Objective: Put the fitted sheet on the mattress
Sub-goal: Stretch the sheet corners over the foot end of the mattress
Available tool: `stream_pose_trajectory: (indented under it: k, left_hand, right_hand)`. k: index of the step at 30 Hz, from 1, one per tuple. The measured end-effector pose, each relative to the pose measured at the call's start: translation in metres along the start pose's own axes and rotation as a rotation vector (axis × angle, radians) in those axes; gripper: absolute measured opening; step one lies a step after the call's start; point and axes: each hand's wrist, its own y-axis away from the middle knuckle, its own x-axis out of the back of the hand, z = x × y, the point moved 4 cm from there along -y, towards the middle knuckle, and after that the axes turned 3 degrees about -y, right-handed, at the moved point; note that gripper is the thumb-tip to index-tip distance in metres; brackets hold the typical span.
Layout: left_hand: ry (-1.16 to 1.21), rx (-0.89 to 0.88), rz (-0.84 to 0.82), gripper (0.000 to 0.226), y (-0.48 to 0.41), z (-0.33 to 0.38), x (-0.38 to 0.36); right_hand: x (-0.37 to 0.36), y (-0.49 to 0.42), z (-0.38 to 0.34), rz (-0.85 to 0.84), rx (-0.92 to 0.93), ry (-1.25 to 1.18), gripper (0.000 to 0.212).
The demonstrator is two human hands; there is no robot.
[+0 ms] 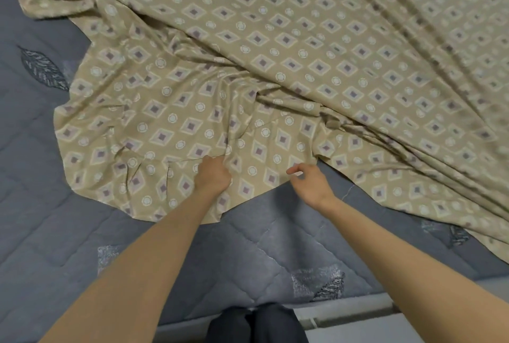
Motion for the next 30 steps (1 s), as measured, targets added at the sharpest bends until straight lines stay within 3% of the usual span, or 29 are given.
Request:
stream_pose_trajectory:
  k: [5,8,12,18,21,25,29,30]
  left_hand:
    - [0.296,-0.282,0.122,0.041,0.029,0.007,0.037]
    - [0.559,-0.228,0.062,0.028,0.047,0.014,0.073]
    - [0.458,-0.277,0.066,0.025,0.069,0.025,0.116]
    - [0.36,-0.375,0.061,0.02,0.11,0.048,0.169]
    - [0.349,-0.381,-0.009,0.028,0.129,0.052,0.188]
    - [0.435,-0.323,-0.265,0.021,0.168,0.043,0.207]
    - [-0.093,-0.361,-0.304,0.091,0.192,0.023,0.227]
    - [-0.276,-0.377,-0.272,0.096,0.197,0.015,0.231]
  right_hand:
    - [0.008,0.004,-0.005,0.124,-0.007,0.014,0.036]
    - [0.023,0.018,-0.019,0.125,0.069,0.089,0.06]
    - [0.041,0.045,-0.048,0.077,0.165,0.219,0.095]
    - [0.055,0.081,-0.088,0.109,0.25,0.437,0.111]
    - [0.054,0.095,-0.1,0.08,0.232,0.437,0.103]
    - [0.05,0.117,-0.112,0.072,0.175,0.446,0.067]
    - [0.041,0.146,-0.125,0.093,0.17,0.414,0.034]
    - [0.037,0.156,-0.129,0.093,0.15,0.346,0.032]
